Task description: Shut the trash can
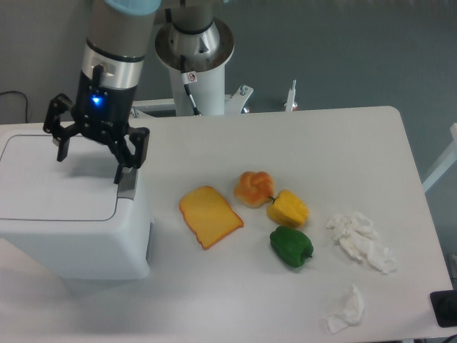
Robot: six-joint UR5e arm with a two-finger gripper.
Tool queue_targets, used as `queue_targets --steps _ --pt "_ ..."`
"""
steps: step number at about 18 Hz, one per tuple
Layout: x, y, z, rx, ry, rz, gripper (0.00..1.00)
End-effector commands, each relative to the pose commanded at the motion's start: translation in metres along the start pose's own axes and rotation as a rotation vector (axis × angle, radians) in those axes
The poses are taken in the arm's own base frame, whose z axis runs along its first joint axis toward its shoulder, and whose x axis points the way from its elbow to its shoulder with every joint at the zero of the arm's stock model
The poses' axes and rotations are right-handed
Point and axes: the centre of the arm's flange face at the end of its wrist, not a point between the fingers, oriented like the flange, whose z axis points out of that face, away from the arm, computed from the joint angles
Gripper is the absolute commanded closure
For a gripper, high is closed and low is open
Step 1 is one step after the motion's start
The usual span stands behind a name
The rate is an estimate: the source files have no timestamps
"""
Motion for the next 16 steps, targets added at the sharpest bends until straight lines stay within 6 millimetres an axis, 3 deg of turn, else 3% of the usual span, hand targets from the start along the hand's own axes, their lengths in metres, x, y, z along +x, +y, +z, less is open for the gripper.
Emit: queue_targets --steps 5,8,16 --pt "-0.054 0.012 -0.017 -0.062 -0.217 -0.046 0.0" --pt "-0.086 0.03 -0.019 -0.182 -0.348 -0.019 0.0" --pt "-0.188 0.086 -0.051 -0.457 -0.433 0.1 0.0"
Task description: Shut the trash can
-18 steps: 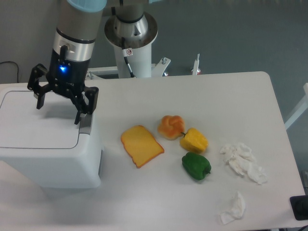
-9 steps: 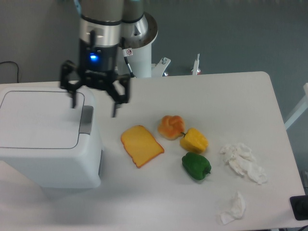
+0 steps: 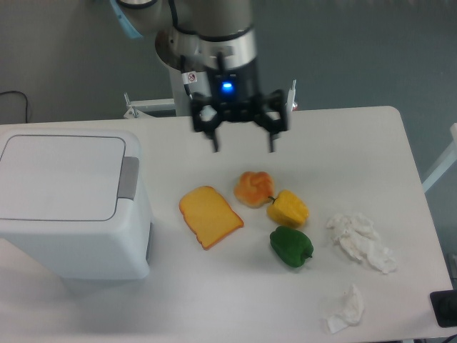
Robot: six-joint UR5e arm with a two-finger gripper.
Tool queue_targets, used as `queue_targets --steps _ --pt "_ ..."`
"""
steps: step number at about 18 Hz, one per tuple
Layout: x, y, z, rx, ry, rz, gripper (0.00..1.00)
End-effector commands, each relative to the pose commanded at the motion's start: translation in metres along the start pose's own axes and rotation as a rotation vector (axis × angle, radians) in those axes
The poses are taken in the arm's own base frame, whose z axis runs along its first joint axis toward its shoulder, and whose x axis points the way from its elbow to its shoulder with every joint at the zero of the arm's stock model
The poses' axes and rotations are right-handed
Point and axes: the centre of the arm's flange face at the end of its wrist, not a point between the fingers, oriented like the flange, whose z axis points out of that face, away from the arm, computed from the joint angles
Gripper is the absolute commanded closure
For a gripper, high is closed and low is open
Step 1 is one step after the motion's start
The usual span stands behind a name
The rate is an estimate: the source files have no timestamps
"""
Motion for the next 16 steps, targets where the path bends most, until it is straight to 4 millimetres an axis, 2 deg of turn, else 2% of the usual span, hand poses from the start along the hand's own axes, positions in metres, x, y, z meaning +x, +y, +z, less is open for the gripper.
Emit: queue_targets --steps 2,5,9,11,16 --pt "-0.021 0.016 0.006 -0.027 -0.011 -0.012 0.0" --pt "-0.056 0.052 0.011 -0.056 -0.02 -0.043 0.0" --pt "-0.099 0.118 0.031 -0.167 -0.011 -0.023 0.0" --pt "-0.116 0.143 0.031 -0.186 -0.005 0.002 0.0" --pt "-0.164 0.234 0.025 -0.221 0.034 0.04 0.0"
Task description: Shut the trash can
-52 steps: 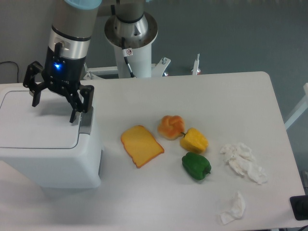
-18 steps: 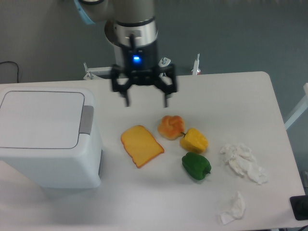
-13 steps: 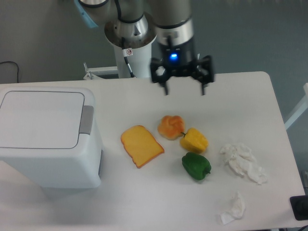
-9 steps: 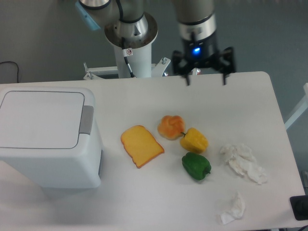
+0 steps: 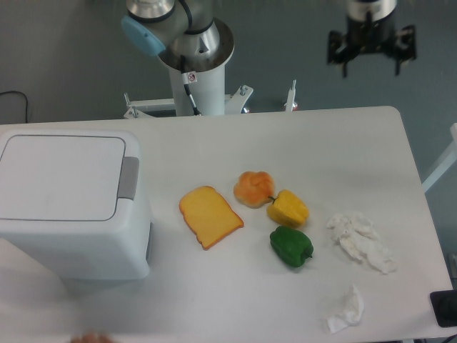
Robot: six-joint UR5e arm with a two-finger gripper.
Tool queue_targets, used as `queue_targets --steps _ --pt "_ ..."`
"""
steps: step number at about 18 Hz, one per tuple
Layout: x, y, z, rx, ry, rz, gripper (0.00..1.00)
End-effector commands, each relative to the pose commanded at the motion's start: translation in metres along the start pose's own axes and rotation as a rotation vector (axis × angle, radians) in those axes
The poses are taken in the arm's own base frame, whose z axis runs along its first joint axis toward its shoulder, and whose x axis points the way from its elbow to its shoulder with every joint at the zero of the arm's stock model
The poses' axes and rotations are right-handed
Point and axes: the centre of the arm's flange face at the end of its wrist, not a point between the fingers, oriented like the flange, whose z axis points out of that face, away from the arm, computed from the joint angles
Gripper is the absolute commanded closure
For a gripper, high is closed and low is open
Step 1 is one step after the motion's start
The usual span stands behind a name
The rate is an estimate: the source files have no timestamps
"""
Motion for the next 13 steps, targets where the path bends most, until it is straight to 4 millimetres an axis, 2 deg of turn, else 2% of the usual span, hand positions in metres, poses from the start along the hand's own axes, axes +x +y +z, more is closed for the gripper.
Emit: queue_targets --steps 4,9,11,13 --pt "-0.013 0.062 -0.002 -0.006 0.015 0.053 0.0" --pt "-0.014 0.144 0.004 0.052 0.09 0.08 0.0" --pt "-0.011 0.171 0.003 0.063 0.094 0.083 0.0" --pt "-0.01 0.189 0.007 0.06 0.112 0.094 0.0"
